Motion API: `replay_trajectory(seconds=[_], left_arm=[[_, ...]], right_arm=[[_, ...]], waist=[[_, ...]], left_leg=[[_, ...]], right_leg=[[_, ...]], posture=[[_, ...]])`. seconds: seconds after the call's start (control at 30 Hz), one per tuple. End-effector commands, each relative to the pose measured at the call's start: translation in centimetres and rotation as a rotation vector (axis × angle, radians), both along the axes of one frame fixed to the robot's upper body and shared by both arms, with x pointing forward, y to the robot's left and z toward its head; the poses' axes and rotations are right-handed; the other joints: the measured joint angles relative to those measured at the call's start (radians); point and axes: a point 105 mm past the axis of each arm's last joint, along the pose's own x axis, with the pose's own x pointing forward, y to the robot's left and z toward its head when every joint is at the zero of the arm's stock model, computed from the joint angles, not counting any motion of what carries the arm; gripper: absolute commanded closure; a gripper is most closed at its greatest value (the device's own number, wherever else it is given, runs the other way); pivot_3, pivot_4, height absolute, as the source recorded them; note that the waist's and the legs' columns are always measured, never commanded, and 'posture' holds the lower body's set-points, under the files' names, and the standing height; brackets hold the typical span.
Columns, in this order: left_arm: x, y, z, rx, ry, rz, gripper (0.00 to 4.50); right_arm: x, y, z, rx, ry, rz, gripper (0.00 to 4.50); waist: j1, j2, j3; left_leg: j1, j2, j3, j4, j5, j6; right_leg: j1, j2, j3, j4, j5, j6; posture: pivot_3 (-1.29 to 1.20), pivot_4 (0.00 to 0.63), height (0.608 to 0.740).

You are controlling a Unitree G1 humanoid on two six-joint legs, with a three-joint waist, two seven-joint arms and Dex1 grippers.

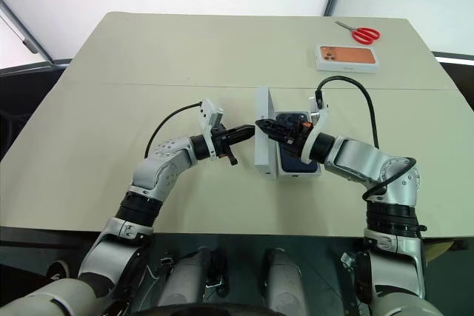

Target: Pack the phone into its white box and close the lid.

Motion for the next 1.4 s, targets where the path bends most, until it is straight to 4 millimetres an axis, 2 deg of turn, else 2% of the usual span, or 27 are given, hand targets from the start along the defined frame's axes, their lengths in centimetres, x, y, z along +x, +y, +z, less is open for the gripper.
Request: replay_trajectory(seconds=[0.03,0.07,0.13,0.27,0.37,0.47,0.53,0.6,0.67,0.73,0.8,0.9,1.0,1.17,1.3,1.4], left_arm=[[-0.1,-0.6,1.2,-0.016,-0.049,-0.021,4.50],[-0.1,-0.6,1.3,-0.018,-0.053,-0.020,4.50],[-0.1,-0.6,1.5,-0.019,-0.059,-0.020,4.50],[0.2,-0.6,1.5,-0.024,-0.043,-0.020,4.50],[0.3,-0.7,1.4,-0.021,-0.053,-0.016,4.50],[0.5,-1.3,0.7,-0.013,-0.041,-0.016,4.50],[0.7,-1.8,0.5,-0.014,-0.042,-0.025,4.50],[0.8,-2.4,0.4,-0.017,-0.039,-0.035,4.50],[1.0,-3.5,0.5,-0.022,-0.040,-0.052,4.50],[1.1,-4.3,0.4,-0.020,-0.042,-0.068,4.50],[1.0,-4.9,0.3,-0.023,-0.047,-0.082,4.50],[1.0,-5.7,0.6,-0.029,-0.047,-0.099,4.50],[1.0,-5.7,0.5,-0.004,-0.073,-0.099,4.50],[1.3,-4.0,0.0,-0.003,-0.037,-0.071,4.50],[1.5,-1.4,-0.8,0.042,-0.025,-0.032,4.50],[1.0,-1.1,-2.0,0.100,0.004,-0.045,4.50]], right_arm=[[0.6,-1.3,0.9,0.008,-0.016,-0.045,1.56],[0.8,-1.7,0.8,0.016,0.000,-0.059,0.97],[1.0,-2.3,0.7,-0.018,-0.014,-0.077,0.07],[1.7,-3.9,0.9,-0.100,-0.051,-0.134,0.07],[2.2,-5.4,2.3,-0.131,-0.139,-0.180,0.07],[2.7,-8.0,3.6,-0.334,-0.302,-0.265,0.07],[2.9,-9.8,3.5,-0.529,-0.406,-0.303,0.59],[2.7,-10.5,2.6,-0.737,-0.506,-0.255,1.40],[2.7,-10.9,2.6,-0.988,-0.693,-0.193,2.50],[2.3,-10.5,1.6,-1.167,-0.826,-0.073,3.52],[2.1,-10.0,0.6,-1.208,-0.868,-0.010,4.47],[2.2,-9.9,0.2,-1.226,-0.900,-0.008,4.47],[3.0,-11.2,0.5,-1.277,-0.900,-0.085,4.47],[3.8,-12.7,0.6,-1.385,-0.920,-0.114,4.47],[3.3,-11.0,-0.6,-1.275,-0.885,-0.083,4.47],[3.1,-10.6,-1.2,-1.299,-0.891,-0.045,4.47]], waist=[[0.000,0.000,0.000],[0.000,0.000,0.000],[0.000,0.000,0.000],[0.000,0.000,0.000],[0.001,0.000,0.000],[0.006,0.001,0.000],[0.014,0.001,0.000],[0.019,0.000,0.000],[0.022,0.000,0.000],[0.022,0.000,0.000],[0.021,0.000,0.000],[0.021,0.000,0.001],[0.021,0.000,0.001],[0.022,0.000,0.001],[0.017,0.000,0.000],[0.019,0.000,0.000]], left_leg=[[0.000,0.000,0.000,0.000,-0.001,0.002],[0.000,0.000,0.000,0.000,-0.001,0.002],[0.000,0.000,0.000,0.000,-0.001,0.001],[0.000,0.000,0.000,0.000,-0.001,0.001],[0.000,0.000,0.000,0.001,-0.001,0.002],[0.000,0.000,0.000,0.001,-0.002,0.003],[0.000,0.000,0.000,0.001,-0.002,0.003],[-0.001,-0.001,0.000,0.001,-0.002,0.004],[0.000,-0.001,0.001,0.001,-0.003,0.004],[-0.001,-0.001,0.001,0.002,-0.003,0.004],[-0.001,-0.001,0.001,0.002,-0.002,0.004],[-0.001,0.000,0.001,0.002,0.001,-0.001],[-0.001,0.000,0.001,0.002,0.001,-0.002],[-0.001,-0.001,0.000,0.002,0.001,-0.002],[0.000,0.000,0.000,0.002,0.001,-0.002],[0.000,0.000,0.000,0.002,0.002,-0.003]], right_leg=[[0.000,0.000,0.000,0.000,0.000,0.000],[0.000,0.000,0.000,0.000,0.000,0.000],[0.000,0.000,0.000,0.000,0.000,0.000],[0.000,0.000,0.000,0.000,0.000,0.000],[0.000,0.000,0.000,0.000,0.000,0.000],[0.000,0.000,0.000,0.000,0.000,0.000],[0.000,0.000,0.000,-0.001,0.000,0.000],[0.000,0.000,-0.001,-0.001,0.000,0.001],[0.000,0.000,-0.001,-0.001,-0.001,0.001],[0.000,0.000,-0.001,-0.002,-0.001,0.002],[0.000,-0.001,-0.001,-0.002,-0.001,0.002],[0.000,-0.001,-0.001,-0.001,-0.001,0.002],[0.000,-0.001,-0.001,-0.001,-0.001,0.002],[0.000,-0.001,-0.001,-0.001,-0.001,0.002],[0.000,-0.001,-0.001,-0.001,-0.001,0.002],[0.000,-0.001,-0.001,0.000,-0.001,0.001]], posture=[[0.00,0.150,0.738],[0.00,0.150,0.738],[0.00,0.150,0.738],[0.00,0.150,0.738],[0.00,0.150,0.738],[0.00,0.150,0.738],[0.00,0.150,0.738],[0.00,0.150,0.738],[0.00,0.150,0.738],[0.00,0.150,0.738],[0.00,0.150,0.738],[0.00,0.150,0.738],[0.00,0.150,0.738],[0.00,0.150,0.738],[0.00,0.150,0.738],[0.00,0.150,0.738]])
